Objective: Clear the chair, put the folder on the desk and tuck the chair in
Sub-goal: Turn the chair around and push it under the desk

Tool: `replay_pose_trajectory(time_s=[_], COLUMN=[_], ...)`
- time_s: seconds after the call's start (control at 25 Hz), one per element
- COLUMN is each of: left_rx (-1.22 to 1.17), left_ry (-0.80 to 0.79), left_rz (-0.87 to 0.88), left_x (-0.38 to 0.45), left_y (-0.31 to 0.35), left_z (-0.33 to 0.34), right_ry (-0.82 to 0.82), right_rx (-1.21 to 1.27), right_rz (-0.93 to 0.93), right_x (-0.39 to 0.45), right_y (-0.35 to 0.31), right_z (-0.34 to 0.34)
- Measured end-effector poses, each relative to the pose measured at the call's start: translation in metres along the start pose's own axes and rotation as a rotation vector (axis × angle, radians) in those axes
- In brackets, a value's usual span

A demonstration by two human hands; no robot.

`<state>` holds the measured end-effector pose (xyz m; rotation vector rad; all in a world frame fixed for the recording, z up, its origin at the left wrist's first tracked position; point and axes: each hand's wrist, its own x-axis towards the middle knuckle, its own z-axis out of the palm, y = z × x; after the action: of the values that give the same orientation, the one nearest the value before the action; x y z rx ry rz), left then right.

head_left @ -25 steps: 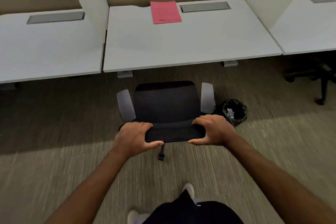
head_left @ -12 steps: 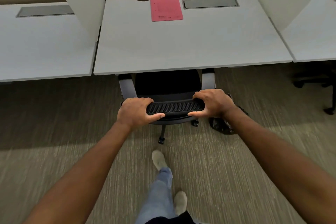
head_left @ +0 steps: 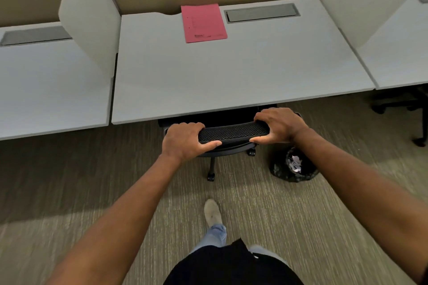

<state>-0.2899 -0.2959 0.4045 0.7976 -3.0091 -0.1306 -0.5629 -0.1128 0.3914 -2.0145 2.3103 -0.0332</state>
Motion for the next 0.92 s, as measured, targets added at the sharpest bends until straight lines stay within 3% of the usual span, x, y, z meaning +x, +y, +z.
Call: replay_pose_trajectory(time_s=[0.36,0.92], left_rx=[-0.048,-0.051], left_ry=[-0.003,-0.045], left_rz=[-0.002,-0.014], left_x=[0.077,0.091], left_y=[-0.015,-0.006], left_z=[0.007,0.011], right_ry=[0.01,-0.009], right_rx=[0.036,0.092], right_rz=[0.037,-0.006], right_x=[0.051,0.05], right_y=[0.05,0.068], right_z=[0.005,0.004])
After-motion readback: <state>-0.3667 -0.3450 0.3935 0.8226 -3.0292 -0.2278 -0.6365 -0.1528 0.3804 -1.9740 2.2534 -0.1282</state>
